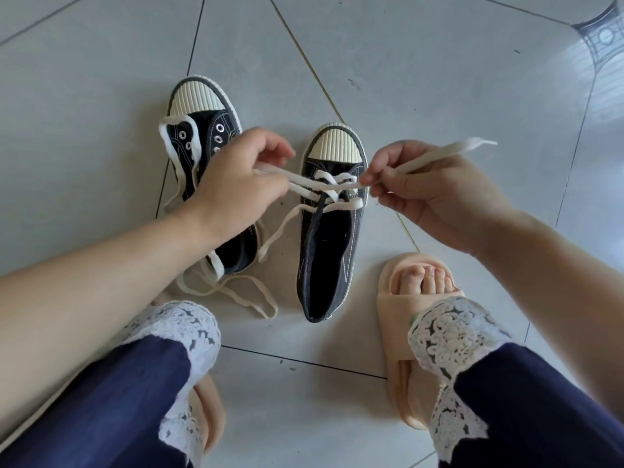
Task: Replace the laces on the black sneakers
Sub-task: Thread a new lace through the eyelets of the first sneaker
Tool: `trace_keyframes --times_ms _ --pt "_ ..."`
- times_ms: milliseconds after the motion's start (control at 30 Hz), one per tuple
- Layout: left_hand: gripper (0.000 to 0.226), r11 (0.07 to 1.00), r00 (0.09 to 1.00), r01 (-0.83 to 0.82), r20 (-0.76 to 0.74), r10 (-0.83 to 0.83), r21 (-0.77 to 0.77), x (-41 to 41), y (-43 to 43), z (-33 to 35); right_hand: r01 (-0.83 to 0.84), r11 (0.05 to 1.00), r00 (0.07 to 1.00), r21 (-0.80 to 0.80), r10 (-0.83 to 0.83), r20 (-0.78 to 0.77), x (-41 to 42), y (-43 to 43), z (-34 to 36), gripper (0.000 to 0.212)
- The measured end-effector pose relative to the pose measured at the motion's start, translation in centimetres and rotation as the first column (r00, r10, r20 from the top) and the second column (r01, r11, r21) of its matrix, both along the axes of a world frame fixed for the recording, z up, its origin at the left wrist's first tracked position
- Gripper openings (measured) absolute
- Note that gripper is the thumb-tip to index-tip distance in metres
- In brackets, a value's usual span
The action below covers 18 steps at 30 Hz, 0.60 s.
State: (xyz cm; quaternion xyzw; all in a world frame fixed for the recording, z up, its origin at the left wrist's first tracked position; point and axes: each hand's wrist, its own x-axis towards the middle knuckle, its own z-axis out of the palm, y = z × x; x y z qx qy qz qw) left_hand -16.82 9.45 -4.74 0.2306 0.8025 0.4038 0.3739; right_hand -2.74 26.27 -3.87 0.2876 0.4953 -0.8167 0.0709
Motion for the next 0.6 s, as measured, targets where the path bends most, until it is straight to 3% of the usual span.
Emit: trace_keyframes --times_ms 67,133,200,400,600 --pt "0.032 0.981 0.981 0.193 -0.040 -0.192 0.020 0.1 0.8 0.8 -0.076 0.995 0.997 0.058 0.078 -0.028 -0.5 -1.0 0.0 0.025" --pt "0.024 0.961 0.962 0.270 0.031 -0.272 0.055 0.6 1.9 1.4 -0.127 0.986 0.990 0.111 0.134 -0.053 -1.1 -1.7 0.1 0.019" --pt "0.015 0.944 0.942 0.329 0.055 -0.330 0.028 1.0 2.7 1.6 -0.100 0.988 0.992 0.114 0.108 -0.067 -1.3 -2.0 0.2 0.013" --pt "0.020 0.915 0.902 0.403 0.169 -0.398 0.003 0.6 1.9 1.2 -0.039 0.998 0.996 0.051 0.043 -0.081 -0.4 -2.0 -0.2 0.012" --pt "0.004 0.923 0.927 0.364 -0.053 -0.372 -0.122 -0.8 0.8 0.4 0.106 0.994 0.994 -0.010 -0.106 -0.027 0.0 -0.7 -0.4 0.019"
